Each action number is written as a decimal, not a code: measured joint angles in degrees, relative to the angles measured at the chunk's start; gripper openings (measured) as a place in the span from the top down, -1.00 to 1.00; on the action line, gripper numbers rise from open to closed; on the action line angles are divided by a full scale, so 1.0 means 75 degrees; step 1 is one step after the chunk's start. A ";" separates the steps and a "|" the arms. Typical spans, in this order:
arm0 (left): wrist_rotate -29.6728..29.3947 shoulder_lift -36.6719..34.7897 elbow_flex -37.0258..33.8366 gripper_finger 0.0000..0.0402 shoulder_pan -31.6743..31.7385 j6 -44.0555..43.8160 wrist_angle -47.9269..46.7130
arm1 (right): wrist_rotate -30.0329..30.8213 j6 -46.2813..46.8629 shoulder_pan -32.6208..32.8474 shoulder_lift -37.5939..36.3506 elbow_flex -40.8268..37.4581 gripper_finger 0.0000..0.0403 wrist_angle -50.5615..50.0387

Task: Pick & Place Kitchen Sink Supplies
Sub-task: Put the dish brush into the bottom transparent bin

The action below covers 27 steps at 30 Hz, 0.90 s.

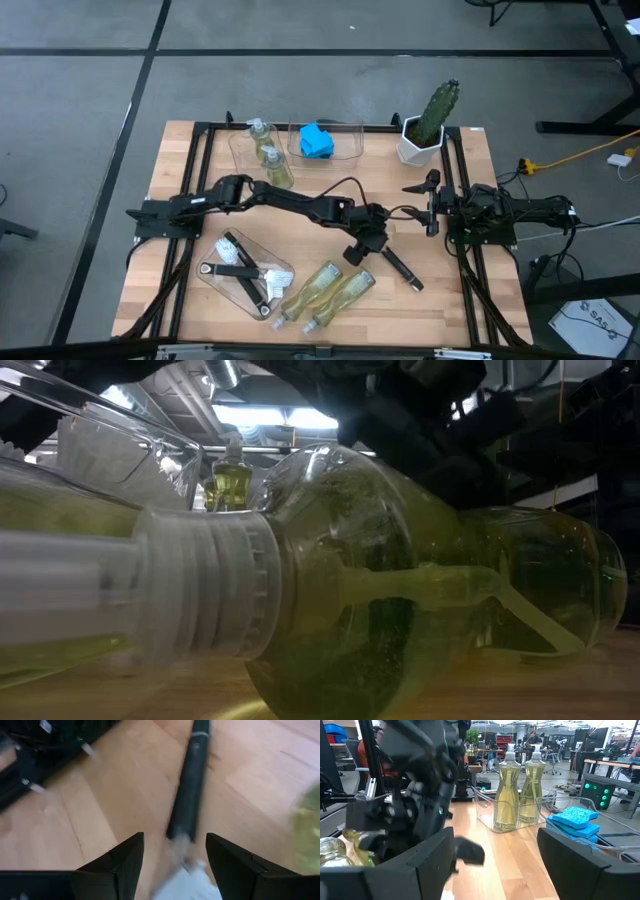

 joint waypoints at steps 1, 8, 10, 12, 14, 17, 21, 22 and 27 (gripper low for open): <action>-0.0021 0.0056 0.0001 -0.04 0.0002 0.0000 0.0093 | -0.0002 0.0000 0.0000 -0.0001 0.0000 -0.41 -0.0002; 0.0008 0.0306 0.0004 -0.04 0.0109 -0.0192 0.0287 | -0.0003 -0.0001 0.0000 -0.0001 0.0000 -0.41 -0.0001; 0.0038 0.0413 0.0005 -0.04 0.0152 -0.0308 0.0269 | -0.0004 0.0001 0.0000 0.0000 0.0000 -0.41 -0.0005; 0.0068 0.0535 0.0002 -0.03 0.0189 -0.0507 0.0301 | -0.0003 0.0002 0.0000 -0.0001 0.0002 -0.41 -0.0001; 0.0282 0.0615 0.0019 -0.01 0.0242 -0.0743 0.0259 | -0.0003 0.0002 0.0000 0.0001 0.0000 -0.41 -0.0003; 0.0489 0.0662 0.0053 0.03 0.0309 -0.1082 -0.0094 | -0.0003 0.0002 0.0000 0.0002 0.0000 -0.41 -0.0003; 0.0451 0.0624 0.0058 0.08 0.0367 -0.1446 -0.0625 | -0.0003 -0.0001 0.0000 0.0002 0.0000 -0.41 -0.0005; 0.0442 0.0584 0.0055 0.10 0.0379 -0.1535 -0.0794 | -0.0003 0.0000 0.0001 -0.0001 0.0000 -0.41 -0.0002; 0.0017 0.0406 0.0058 0.22 0.0368 -0.1701 -0.1998 | -0.0001 0.0002 0.0000 0.0001 0.0000 -0.41 0.0000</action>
